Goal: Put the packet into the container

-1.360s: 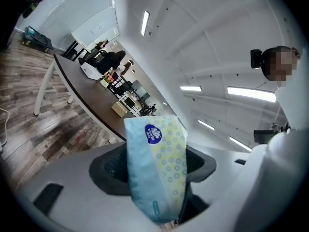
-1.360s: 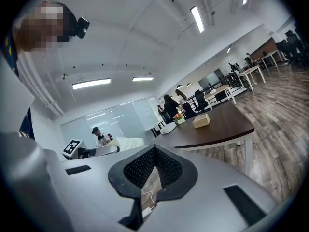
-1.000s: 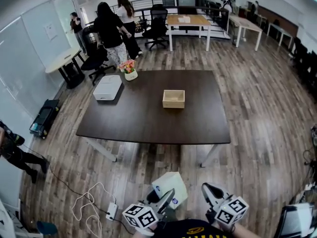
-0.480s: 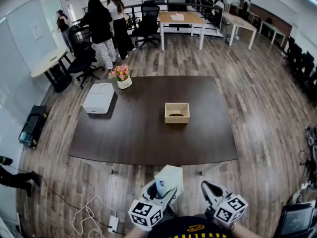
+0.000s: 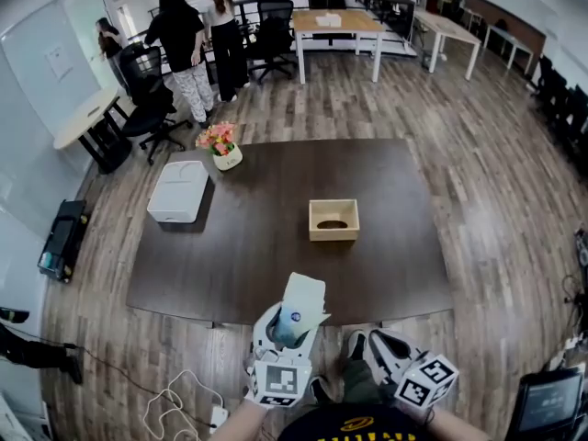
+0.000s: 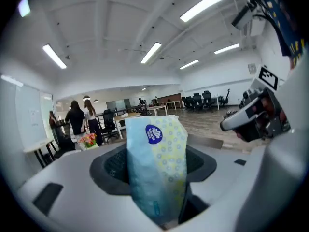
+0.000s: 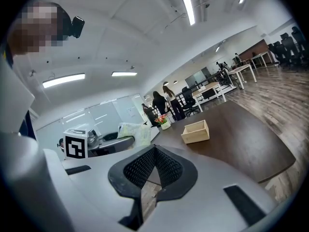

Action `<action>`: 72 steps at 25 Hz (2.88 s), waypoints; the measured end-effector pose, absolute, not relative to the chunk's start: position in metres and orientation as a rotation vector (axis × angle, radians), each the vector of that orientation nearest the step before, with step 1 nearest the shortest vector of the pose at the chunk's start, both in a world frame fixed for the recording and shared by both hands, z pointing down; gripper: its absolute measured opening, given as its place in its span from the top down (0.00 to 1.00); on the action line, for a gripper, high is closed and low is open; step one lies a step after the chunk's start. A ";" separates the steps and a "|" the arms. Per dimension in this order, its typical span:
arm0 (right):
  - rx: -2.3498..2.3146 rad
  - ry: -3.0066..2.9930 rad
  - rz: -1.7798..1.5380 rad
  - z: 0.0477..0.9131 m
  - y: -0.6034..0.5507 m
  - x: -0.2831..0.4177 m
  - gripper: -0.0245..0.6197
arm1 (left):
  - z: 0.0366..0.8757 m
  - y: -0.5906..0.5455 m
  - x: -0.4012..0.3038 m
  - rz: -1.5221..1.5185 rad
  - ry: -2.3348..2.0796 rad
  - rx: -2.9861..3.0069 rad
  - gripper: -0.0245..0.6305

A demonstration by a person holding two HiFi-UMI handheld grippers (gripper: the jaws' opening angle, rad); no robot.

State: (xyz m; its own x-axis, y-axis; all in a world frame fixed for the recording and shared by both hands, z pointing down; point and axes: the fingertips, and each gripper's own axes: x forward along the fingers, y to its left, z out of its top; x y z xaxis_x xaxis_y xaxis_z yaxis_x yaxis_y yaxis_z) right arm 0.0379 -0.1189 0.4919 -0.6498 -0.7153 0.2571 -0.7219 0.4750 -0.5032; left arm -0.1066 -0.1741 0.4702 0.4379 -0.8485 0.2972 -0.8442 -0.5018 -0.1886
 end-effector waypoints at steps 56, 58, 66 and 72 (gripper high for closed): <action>1.012 -2.293 1.843 0.605 -0.523 0.044 0.75 | 0.616 -0.477 0.012 -1.242 0.640 -1.489 0.55; 1.002 -2.286 1.879 0.605 -0.523 0.042 0.76 | 0.619 -0.478 0.010 -1.238 0.635 -1.483 0.55; 0.963 -2.288 1.805 0.605 -0.518 0.032 0.75 | 0.622 -0.480 0.008 -1.213 0.611 -1.470 0.55; 1.000 -2.285 1.874 0.608 -0.518 0.039 0.83 | 0.623 -0.482 0.007 -1.204 0.602 -1.465 0.55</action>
